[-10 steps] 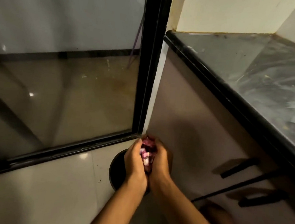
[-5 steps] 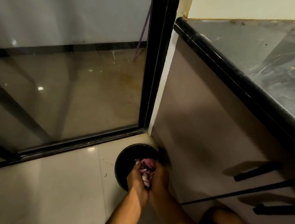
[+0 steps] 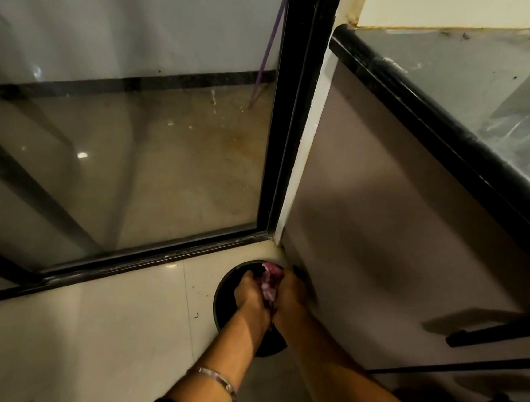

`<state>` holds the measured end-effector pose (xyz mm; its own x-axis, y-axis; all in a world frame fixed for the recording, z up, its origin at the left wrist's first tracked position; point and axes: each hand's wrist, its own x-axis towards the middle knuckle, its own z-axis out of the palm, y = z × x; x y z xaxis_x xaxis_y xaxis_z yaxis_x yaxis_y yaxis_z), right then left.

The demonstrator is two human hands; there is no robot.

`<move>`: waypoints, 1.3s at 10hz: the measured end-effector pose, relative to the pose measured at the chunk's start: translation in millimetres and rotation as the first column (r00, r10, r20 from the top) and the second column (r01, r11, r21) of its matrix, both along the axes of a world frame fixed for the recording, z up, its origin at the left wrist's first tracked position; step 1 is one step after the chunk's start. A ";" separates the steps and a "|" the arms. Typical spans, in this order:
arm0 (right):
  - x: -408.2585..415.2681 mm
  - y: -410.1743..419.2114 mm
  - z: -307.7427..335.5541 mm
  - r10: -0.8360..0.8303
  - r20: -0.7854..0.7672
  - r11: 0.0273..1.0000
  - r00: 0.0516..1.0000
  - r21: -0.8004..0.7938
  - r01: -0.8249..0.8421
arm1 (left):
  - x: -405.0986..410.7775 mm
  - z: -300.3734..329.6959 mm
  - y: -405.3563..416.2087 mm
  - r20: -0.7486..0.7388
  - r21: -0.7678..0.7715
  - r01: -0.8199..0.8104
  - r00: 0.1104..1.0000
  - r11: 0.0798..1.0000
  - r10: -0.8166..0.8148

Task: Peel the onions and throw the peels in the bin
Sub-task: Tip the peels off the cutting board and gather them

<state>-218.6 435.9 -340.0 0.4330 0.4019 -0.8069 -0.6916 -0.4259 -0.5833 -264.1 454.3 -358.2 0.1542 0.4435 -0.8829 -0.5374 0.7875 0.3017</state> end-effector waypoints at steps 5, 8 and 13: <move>28.6 -18.3 -13.1 -0.002 -0.006 1.000 1.000 0.005 0.002 | -11.7 -17.3 6.8 -0.124 0.019 0.087 0.989 0.996 -0.084; 28.4 -26.3 61.4 -0.144 0.056 0.974 0.988 0.185 0.132 | 15.0 59.5 6.7 -0.059 0.259 -0.006 0.998 0.966 0.022; 24.0 -84.1 251.9 -0.274 0.234 0.843 0.933 0.525 0.116 | 37.9 260.1 -46.6 0.090 0.598 0.068 0.984 0.799 -0.152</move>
